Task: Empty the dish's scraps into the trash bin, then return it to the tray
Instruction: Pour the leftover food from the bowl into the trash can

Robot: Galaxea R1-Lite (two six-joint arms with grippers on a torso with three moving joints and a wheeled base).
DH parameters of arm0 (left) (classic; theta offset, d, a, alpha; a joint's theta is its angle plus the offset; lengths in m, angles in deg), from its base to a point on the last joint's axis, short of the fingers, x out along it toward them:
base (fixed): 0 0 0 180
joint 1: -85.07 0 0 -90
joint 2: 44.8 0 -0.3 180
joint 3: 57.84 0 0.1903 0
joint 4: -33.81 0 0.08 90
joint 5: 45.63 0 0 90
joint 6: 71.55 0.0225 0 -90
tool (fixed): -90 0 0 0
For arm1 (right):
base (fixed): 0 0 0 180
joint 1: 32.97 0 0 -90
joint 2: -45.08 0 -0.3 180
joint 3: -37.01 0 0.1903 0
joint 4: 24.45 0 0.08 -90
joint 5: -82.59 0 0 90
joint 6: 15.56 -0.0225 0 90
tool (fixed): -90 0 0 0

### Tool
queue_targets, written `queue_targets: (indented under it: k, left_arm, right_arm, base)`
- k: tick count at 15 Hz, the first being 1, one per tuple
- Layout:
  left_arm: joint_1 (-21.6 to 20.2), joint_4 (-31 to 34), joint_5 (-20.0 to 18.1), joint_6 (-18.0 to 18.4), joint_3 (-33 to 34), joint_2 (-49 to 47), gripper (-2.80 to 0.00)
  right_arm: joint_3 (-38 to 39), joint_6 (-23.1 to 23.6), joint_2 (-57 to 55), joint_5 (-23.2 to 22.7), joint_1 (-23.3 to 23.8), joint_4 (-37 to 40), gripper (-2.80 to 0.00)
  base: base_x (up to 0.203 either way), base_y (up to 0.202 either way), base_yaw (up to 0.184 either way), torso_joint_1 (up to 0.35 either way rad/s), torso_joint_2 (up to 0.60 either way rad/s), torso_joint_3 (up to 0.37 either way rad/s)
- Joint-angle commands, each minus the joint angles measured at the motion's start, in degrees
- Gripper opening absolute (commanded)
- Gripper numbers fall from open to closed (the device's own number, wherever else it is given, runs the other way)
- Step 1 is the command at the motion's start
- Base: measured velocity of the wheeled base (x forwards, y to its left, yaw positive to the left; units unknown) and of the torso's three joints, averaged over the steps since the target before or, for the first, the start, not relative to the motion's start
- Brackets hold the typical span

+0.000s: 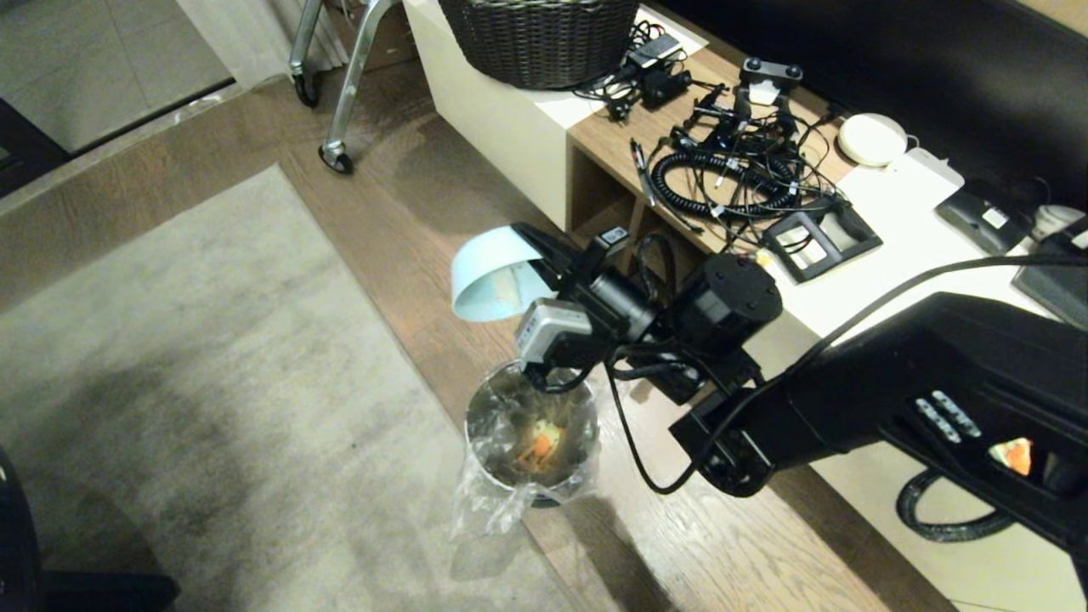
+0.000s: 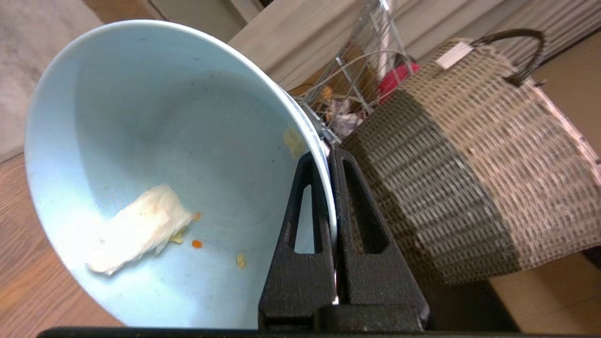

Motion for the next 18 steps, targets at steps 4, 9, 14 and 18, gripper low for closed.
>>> queue_targets:
  k: [4, 9, 14, 18]
  left_arm:
    - [0.0, -0.02, 0.02, -0.1, 0.0, 0.02, -2.8]
    - [0.0, -0.02, 0.02, -0.01, 0.0, 0.02, -2.8]
    - [0.0, -0.02, 0.02, -0.01, 0.0, 0.02, -2.8]
    - [0.0, -0.02, 0.02, -0.02, 0.0, 0.02, -2.8]
  right_arm:
    - [-2.31, 0.43, 0.81, -1.83, -0.37, -2.74, -2.8]
    - [-2.06, 0.36, 0.89, -1.85, -0.46, -2.74, -2.8]
    - [-2.6, 0.76, 1.02, -2.05, -0.74, -2.74, -2.8]
    - [-3.52, 1.76, 2.32, -5.87, -0.87, -2.74, -2.8]
  base:
    - [0.0, 0.0, 0.0, 0.0, 0.0, 0.0]
    - [0.0, 0.0, 0.0, 0.0, 0.0, 0.0]
    - [0.0, 0.0, 0.0, 0.0, 0.0, 0.0]
    - [0.0, 0.0, 0.0, 0.0, 0.0, 0.0]
